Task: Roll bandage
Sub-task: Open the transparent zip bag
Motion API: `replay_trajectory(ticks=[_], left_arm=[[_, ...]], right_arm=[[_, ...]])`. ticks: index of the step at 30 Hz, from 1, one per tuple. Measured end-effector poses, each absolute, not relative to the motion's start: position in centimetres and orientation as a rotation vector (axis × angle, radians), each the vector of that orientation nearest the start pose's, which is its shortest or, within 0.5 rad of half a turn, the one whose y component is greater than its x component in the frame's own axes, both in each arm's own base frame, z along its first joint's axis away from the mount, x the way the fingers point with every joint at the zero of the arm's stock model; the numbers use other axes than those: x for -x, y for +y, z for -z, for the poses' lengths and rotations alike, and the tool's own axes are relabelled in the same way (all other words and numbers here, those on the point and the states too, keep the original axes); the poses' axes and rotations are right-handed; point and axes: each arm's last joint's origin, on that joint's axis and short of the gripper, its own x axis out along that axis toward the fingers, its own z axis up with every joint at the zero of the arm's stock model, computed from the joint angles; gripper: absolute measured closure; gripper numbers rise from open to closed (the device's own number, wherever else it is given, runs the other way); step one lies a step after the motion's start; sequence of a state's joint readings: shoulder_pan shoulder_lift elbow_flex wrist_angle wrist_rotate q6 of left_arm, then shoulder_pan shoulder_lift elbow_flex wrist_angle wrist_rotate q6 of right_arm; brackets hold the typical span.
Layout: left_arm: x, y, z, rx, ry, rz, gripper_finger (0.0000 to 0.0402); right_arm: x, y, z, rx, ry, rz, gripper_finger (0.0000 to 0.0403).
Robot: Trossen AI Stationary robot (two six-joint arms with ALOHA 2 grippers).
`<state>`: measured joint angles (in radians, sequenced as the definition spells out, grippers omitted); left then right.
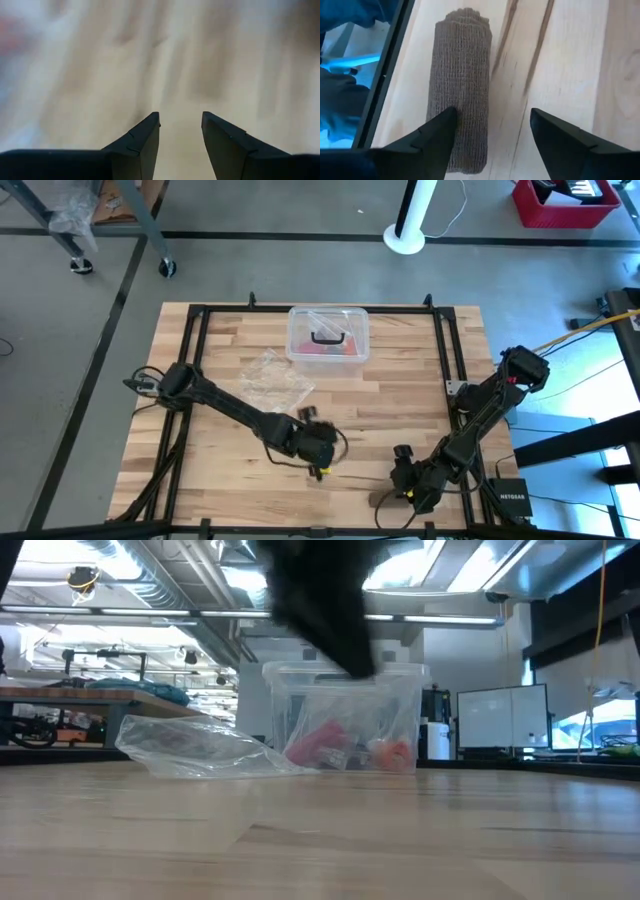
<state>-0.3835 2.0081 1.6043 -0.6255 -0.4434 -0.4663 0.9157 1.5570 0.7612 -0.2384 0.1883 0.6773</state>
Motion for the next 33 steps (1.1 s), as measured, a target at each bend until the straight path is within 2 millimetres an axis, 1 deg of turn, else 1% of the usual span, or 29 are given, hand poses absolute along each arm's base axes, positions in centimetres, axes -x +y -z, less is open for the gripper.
replay_trajectory(ticks=[2,4,7,10,12,14,19,24,28,30,32,33], left_arm=[[-39.1,-13.7,-22.3,0.013,0.964,-0.387,0.0261],[-38.2,-12.1,-22.2,0.030,1.030,-0.483,0.0261],[-37.5,-9.5,-20.9,0.080,1.103,-0.604,0.0261],[-37.4,-7.3,-19.0,0.127,1.155,-0.631,0.0260],[-37.6,-6.2,-18.1,0.167,1.153,-0.617,0.0260],[-37.4,-4.9,-17.2,0.187,1.177,-0.628,0.0260],[-37.1,-2.4,-15.7,0.229,1.208,-0.634,0.0260],[-36.7,-1.2,-14.5,0.249,1.236,-0.601,0.0260],[-36.2,-1.0,-13.4,0.260,1.229,-0.599,0.0262],[-36.1,-1.2,-12.9,0.254,1.211,-0.583,0.0275],[-36.0,-1.5,-12.3,0.236,1.184,-0.556,0.0302],[-35.9,-1.6,-12.0,0.229,1.174,-0.546,0.0323]], right_arm=[[-17.2,21.5,-15.8,-0.048,1.054,-0.320,0.0143],[-16.9,21.1,-16.3,-0.036,1.059,-0.309,0.0143],[-16.5,20.3,-17.2,-0.001,1.039,-0.262,0.0143],[-16.4,19.9,-17.5,0.043,1.010,-0.234,0.0143],[-16.4,19.8,-17.6,0.068,0.995,-0.229,0.0143],[-16.4,19.8,-17.6,0.079,0.996,-0.224,0.0143],[-16.2,19.5,-17.1,0.097,0.998,-0.206,0.0143],[-15.7,18.8,-16.1,0.124,1.017,-0.184,0.0143],[-15.5,18.5,-15.4,0.117,1.022,-0.172,0.0143],[-15.5,18.5,-15.4,0.111,1.020,-0.169,0.0143],[-15.5,18.5,-15.4,0.113,1.008,-0.158,0.0143],[-15.6,18.5,-15.4,0.114,1.005,-0.156,0.0143]])
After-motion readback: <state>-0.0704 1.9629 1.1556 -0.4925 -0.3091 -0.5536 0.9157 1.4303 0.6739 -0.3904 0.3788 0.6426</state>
